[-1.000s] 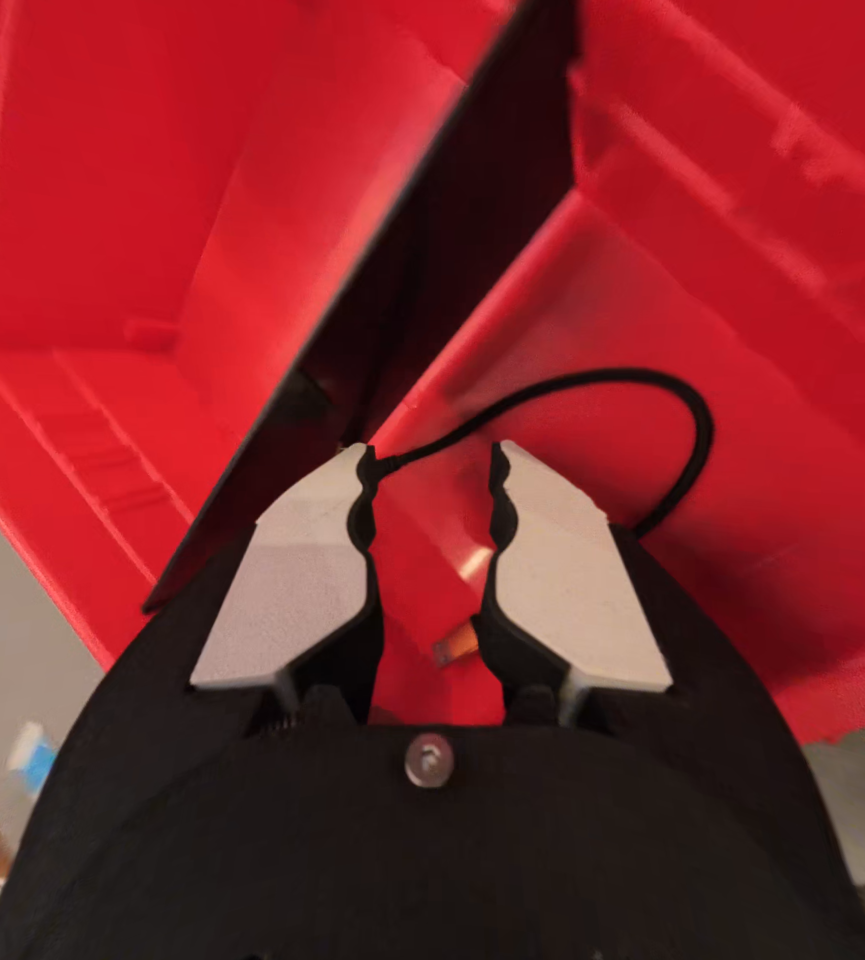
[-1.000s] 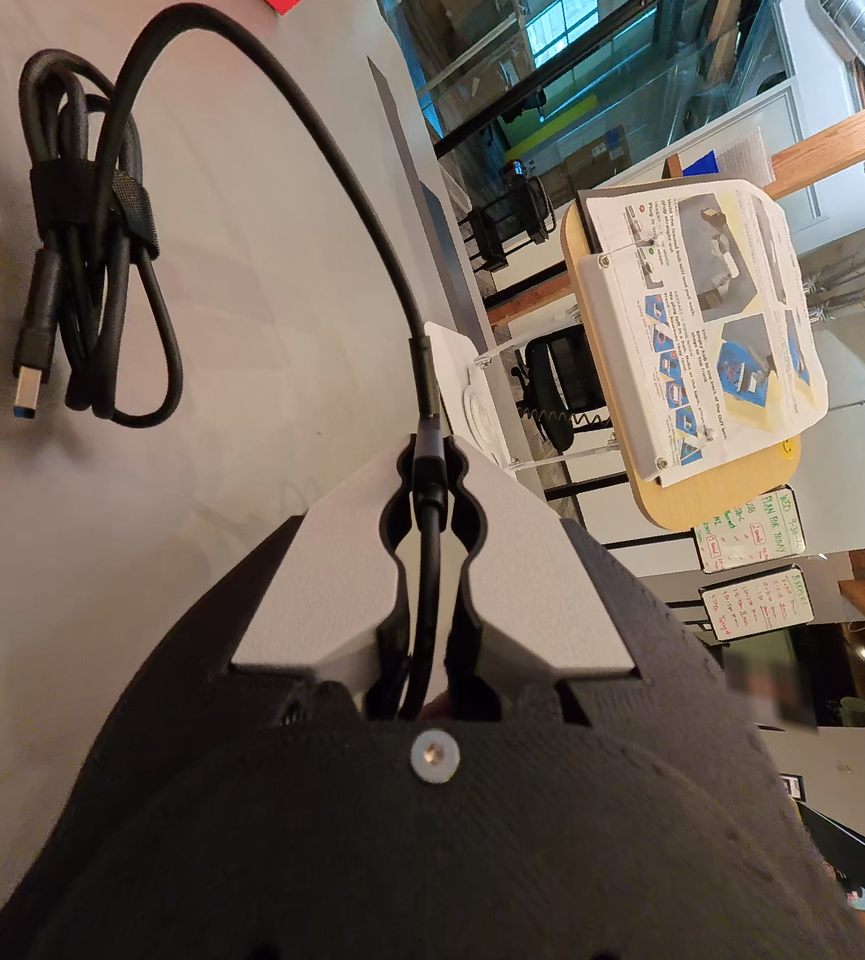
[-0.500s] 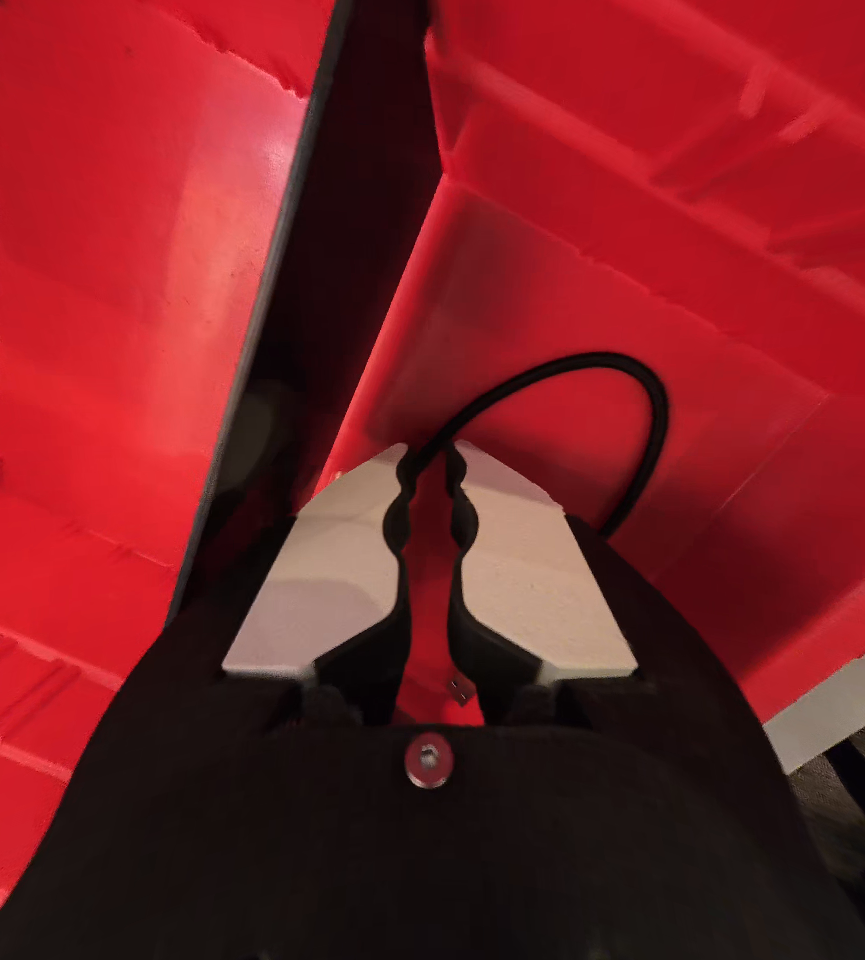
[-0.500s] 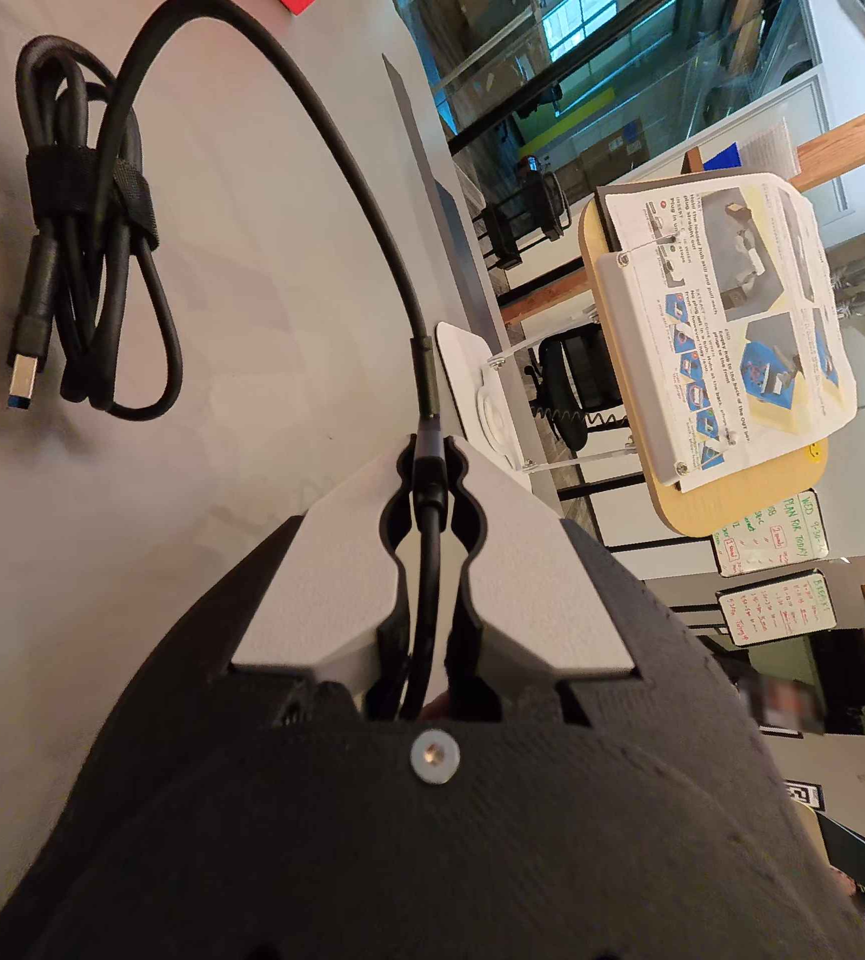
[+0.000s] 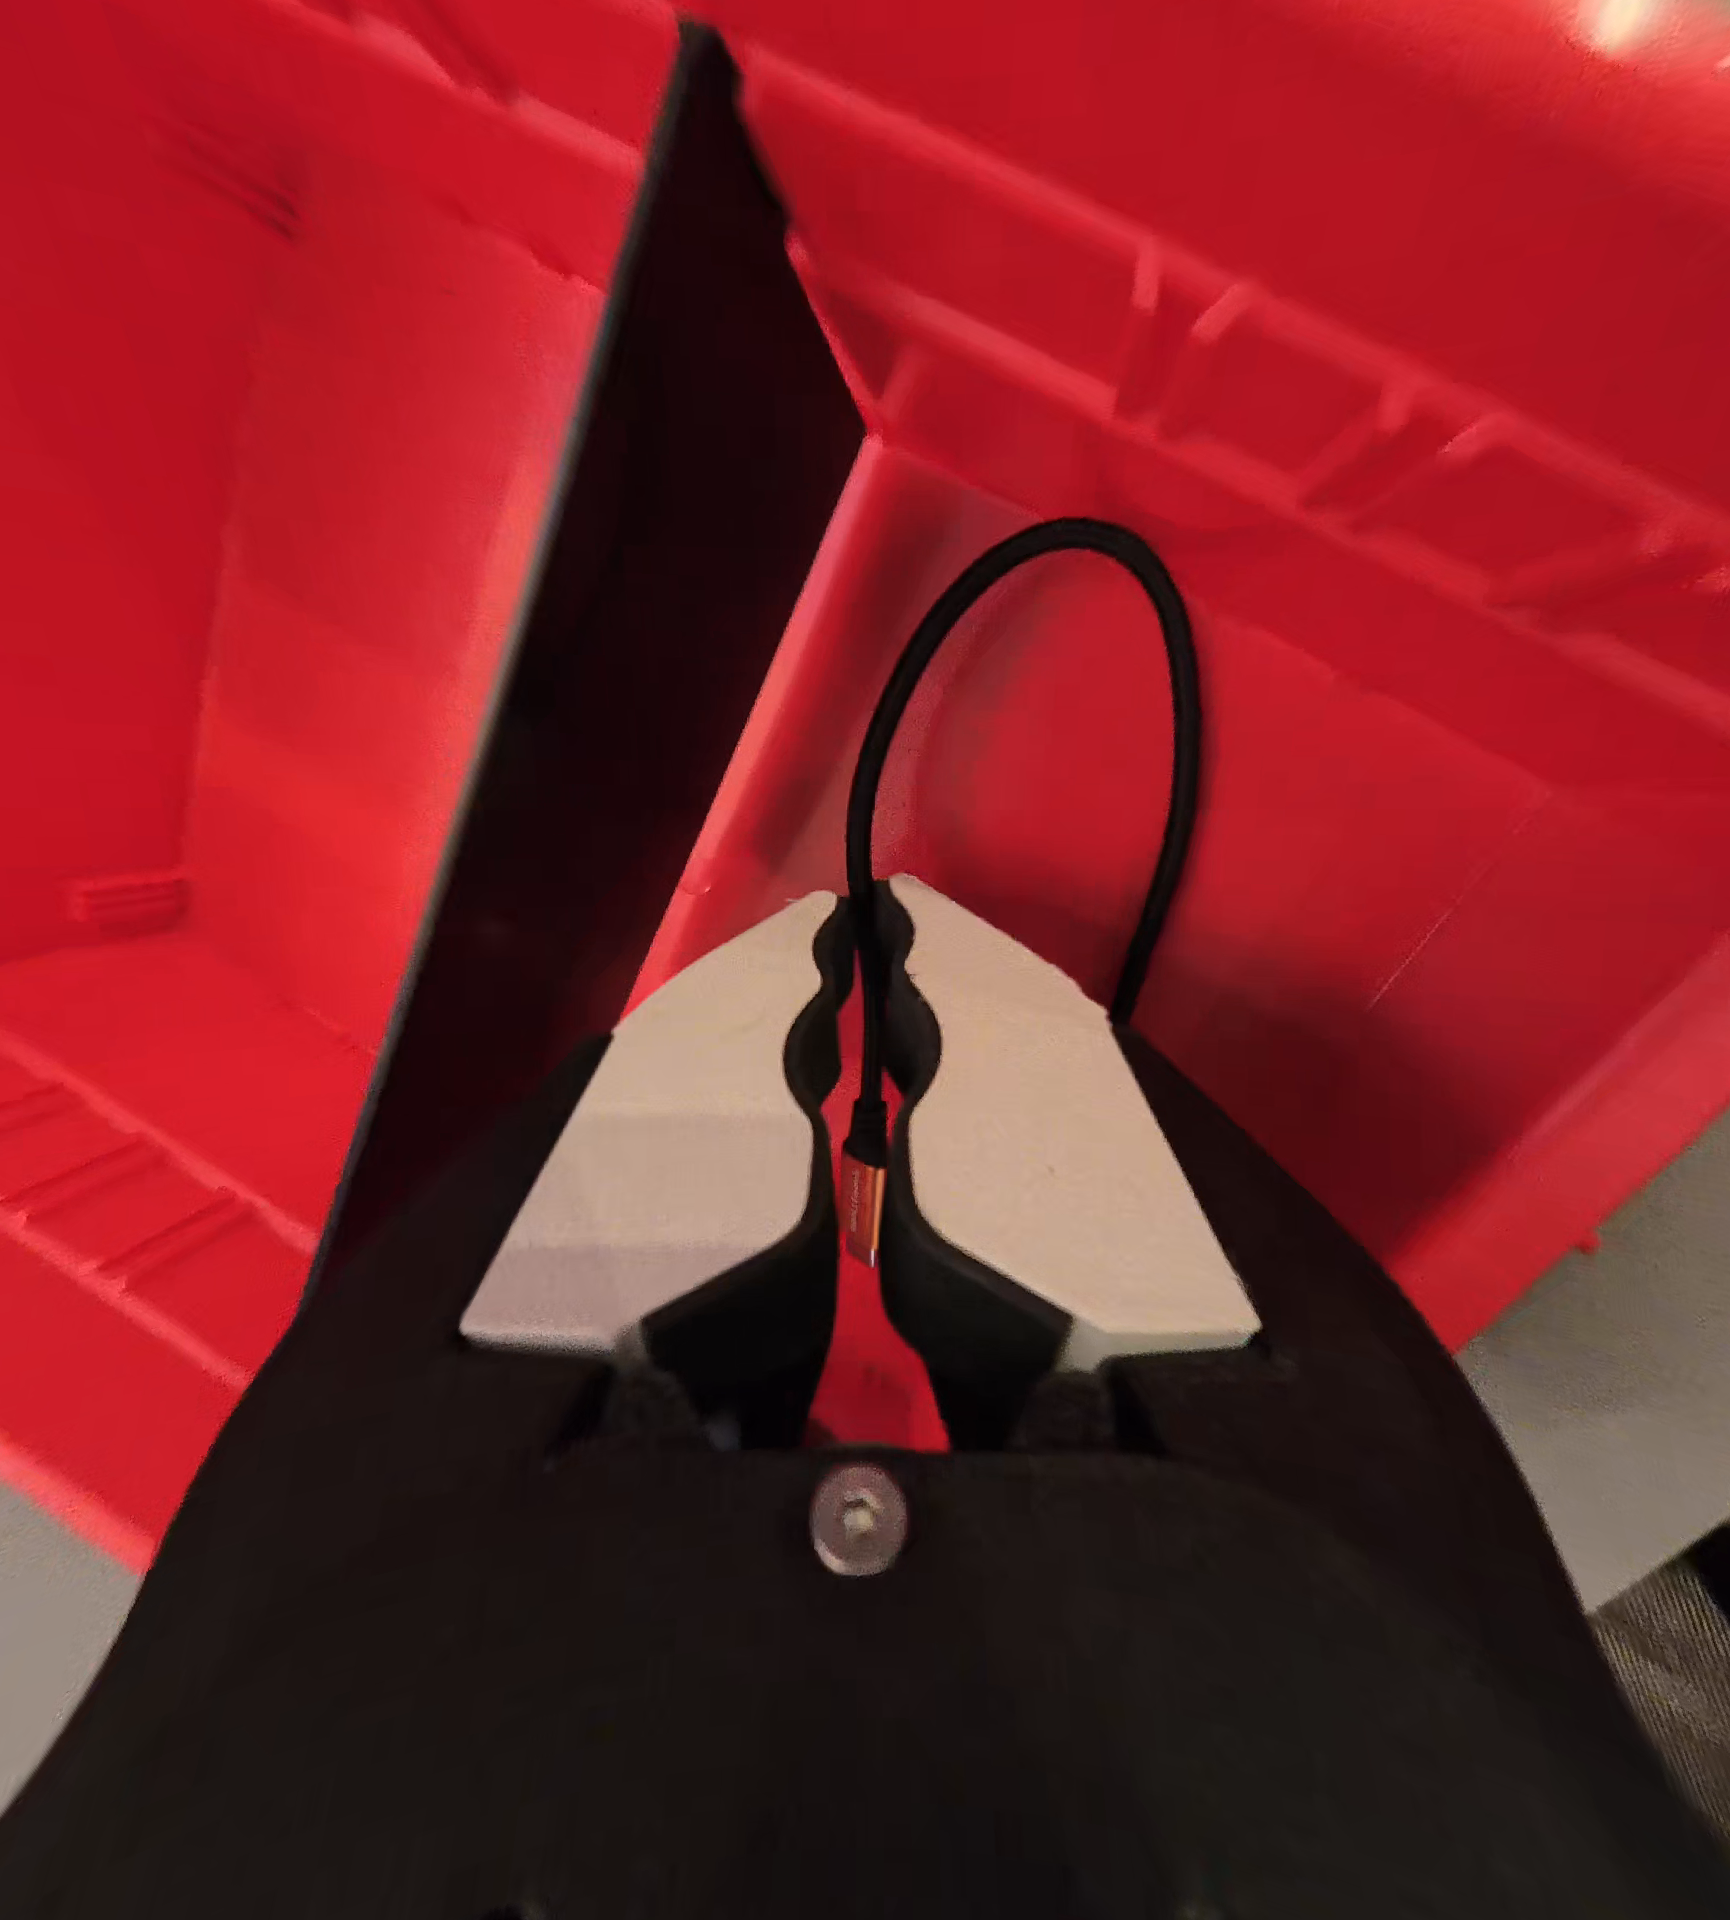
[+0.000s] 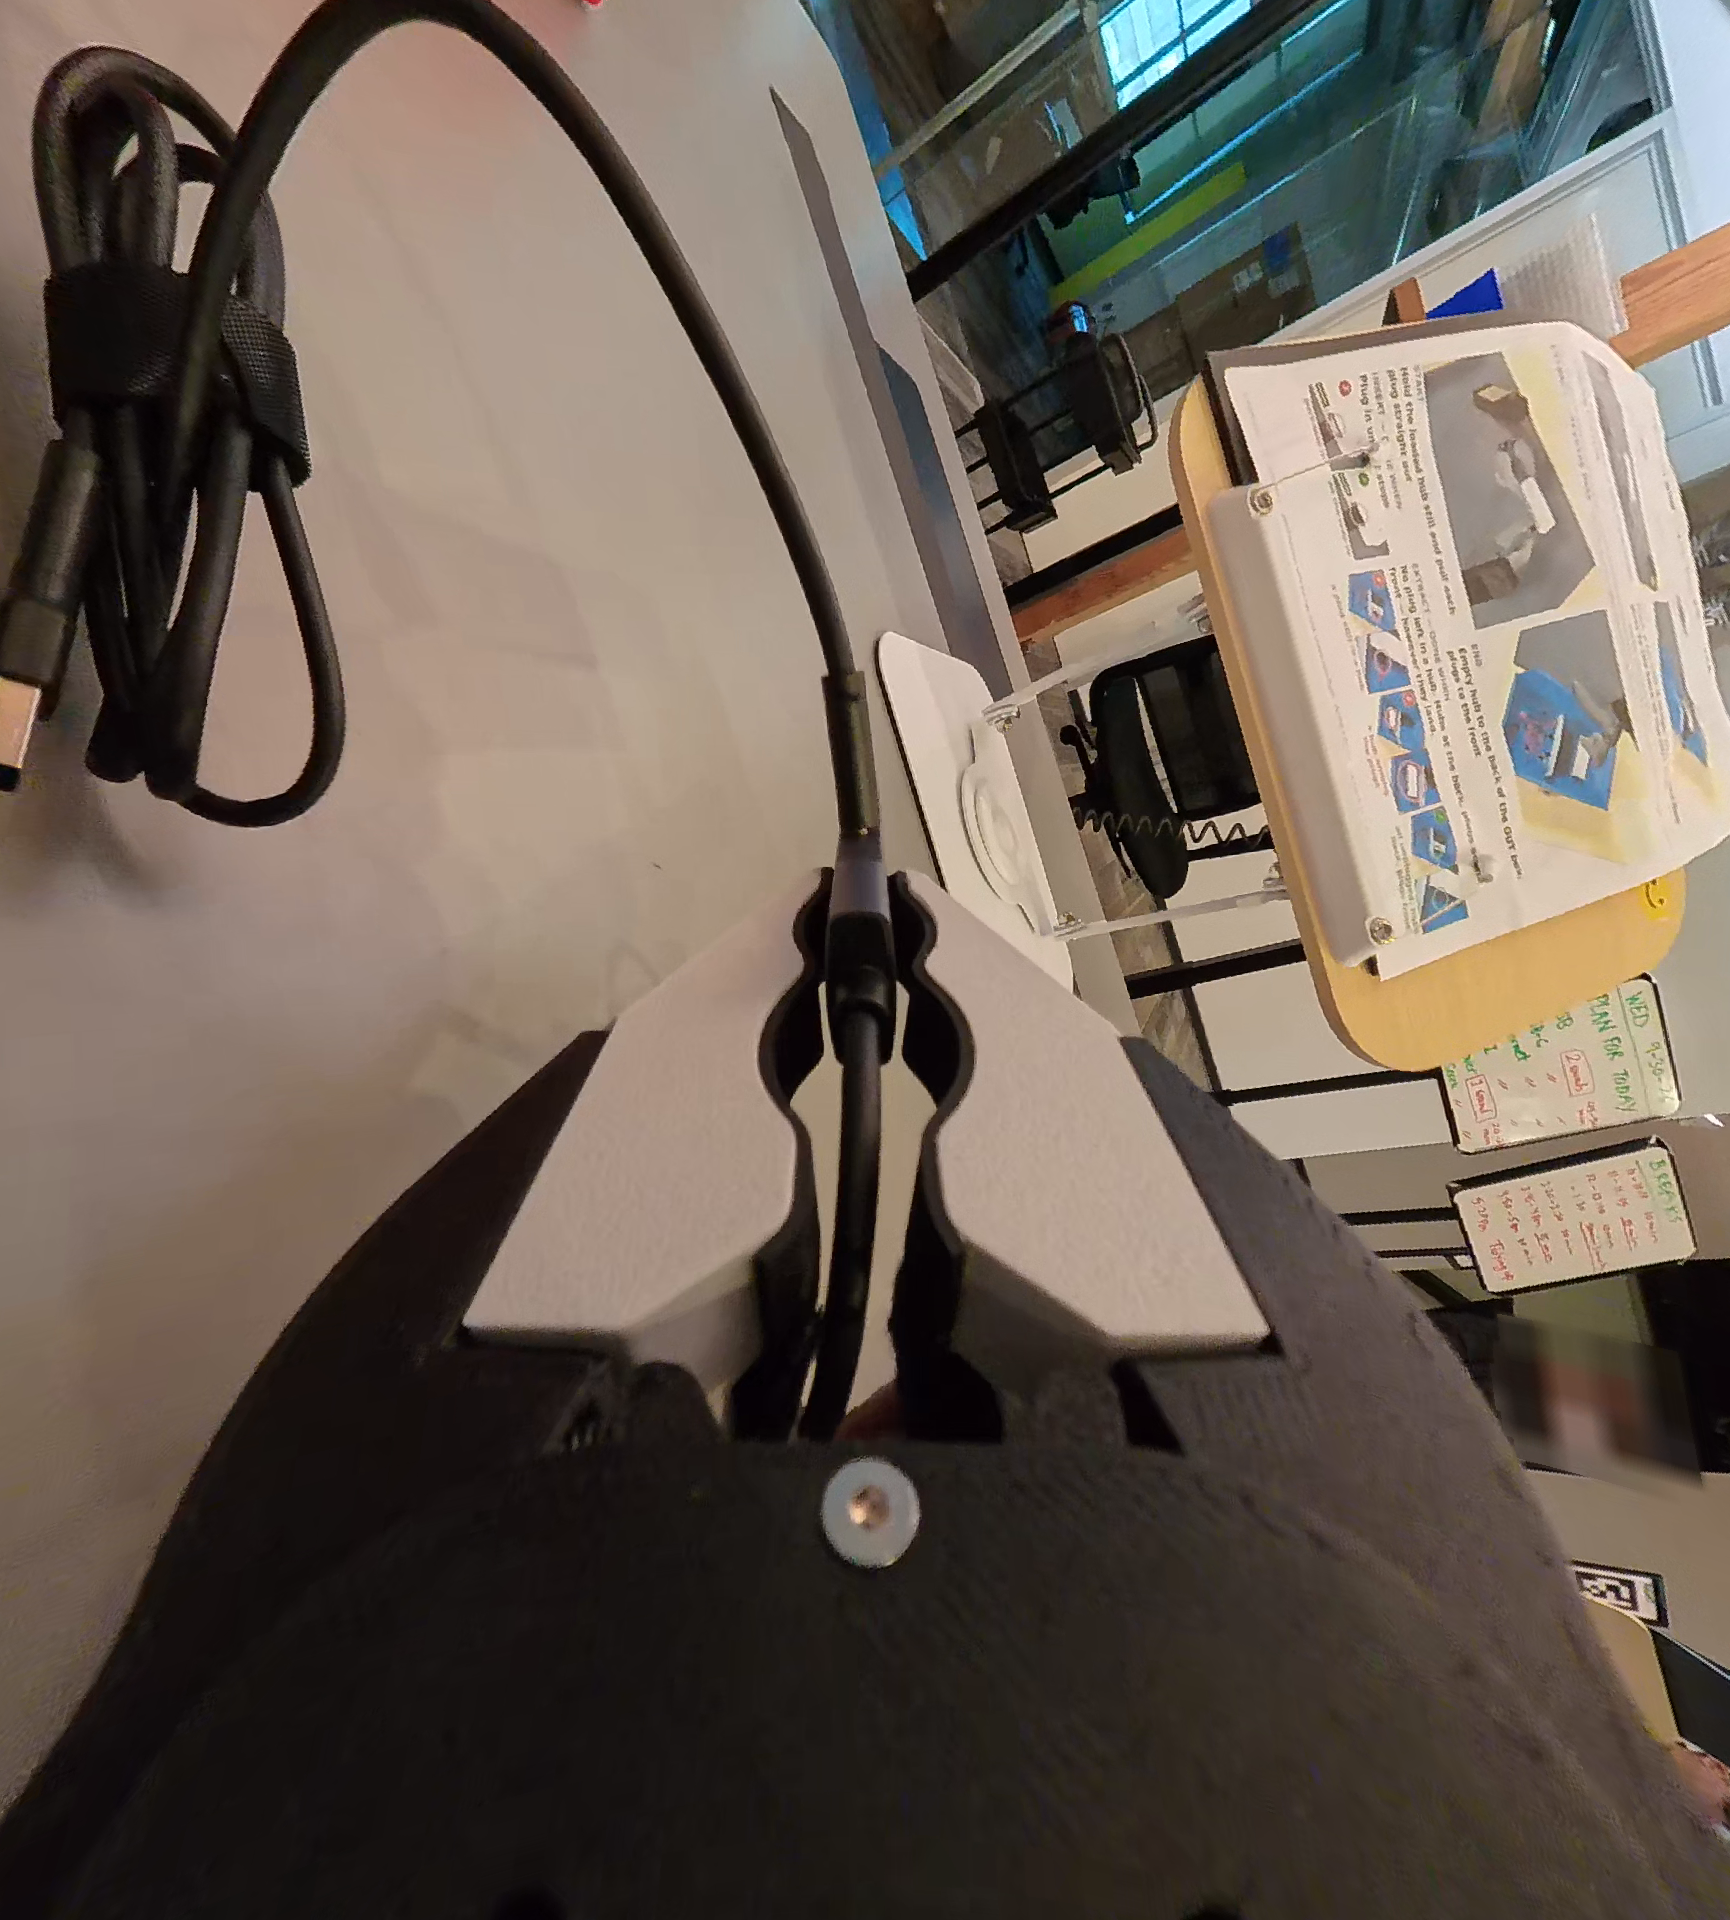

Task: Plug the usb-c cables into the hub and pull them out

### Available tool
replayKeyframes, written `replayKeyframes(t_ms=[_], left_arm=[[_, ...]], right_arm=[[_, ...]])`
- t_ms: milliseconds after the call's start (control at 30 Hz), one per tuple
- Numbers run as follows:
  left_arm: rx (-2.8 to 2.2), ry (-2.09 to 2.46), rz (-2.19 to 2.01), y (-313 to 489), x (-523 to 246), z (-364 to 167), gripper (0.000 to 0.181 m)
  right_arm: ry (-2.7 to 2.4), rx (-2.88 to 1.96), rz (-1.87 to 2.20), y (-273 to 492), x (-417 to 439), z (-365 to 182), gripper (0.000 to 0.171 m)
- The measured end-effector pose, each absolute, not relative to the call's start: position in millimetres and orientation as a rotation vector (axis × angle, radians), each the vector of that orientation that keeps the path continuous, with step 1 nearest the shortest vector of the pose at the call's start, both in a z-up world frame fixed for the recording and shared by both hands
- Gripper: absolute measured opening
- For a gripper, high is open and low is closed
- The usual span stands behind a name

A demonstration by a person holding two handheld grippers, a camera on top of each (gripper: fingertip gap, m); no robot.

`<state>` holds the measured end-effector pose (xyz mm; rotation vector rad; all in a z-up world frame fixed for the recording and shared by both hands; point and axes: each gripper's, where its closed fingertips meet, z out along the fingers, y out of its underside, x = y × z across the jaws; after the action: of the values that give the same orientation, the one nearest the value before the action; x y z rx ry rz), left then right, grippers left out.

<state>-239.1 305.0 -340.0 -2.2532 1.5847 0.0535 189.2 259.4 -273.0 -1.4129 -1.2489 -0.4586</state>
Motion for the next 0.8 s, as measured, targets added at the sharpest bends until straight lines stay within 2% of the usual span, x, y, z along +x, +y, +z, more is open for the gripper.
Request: replayKeyframes(t_ms=[200,400,600,800], left_arm=[[-2.152,1.482,0.097,307.6,-239.9,-295.0,0.002],[-1.982,1.335,0.147,314.0,-229.0,-214.7,0.001],[-1.795,1.338,0.168,307.7,-185.8,-142.9,0.002],[-1.623,1.431,0.184,298.0,-119.9,-102.9,0.002]], right_arm=[[-1.243,-1.416,-0.460,259.7,189.9,-273.5,0.006],[-1.227,-1.427,-0.461,259.9,195.2,-274.1,0.006],[-1.223,-1.428,-0.464,258.6,196.2,-275.2,0.006],[-1.222,-1.423,-0.476,257.2,197.3,-275.5,0.006]])
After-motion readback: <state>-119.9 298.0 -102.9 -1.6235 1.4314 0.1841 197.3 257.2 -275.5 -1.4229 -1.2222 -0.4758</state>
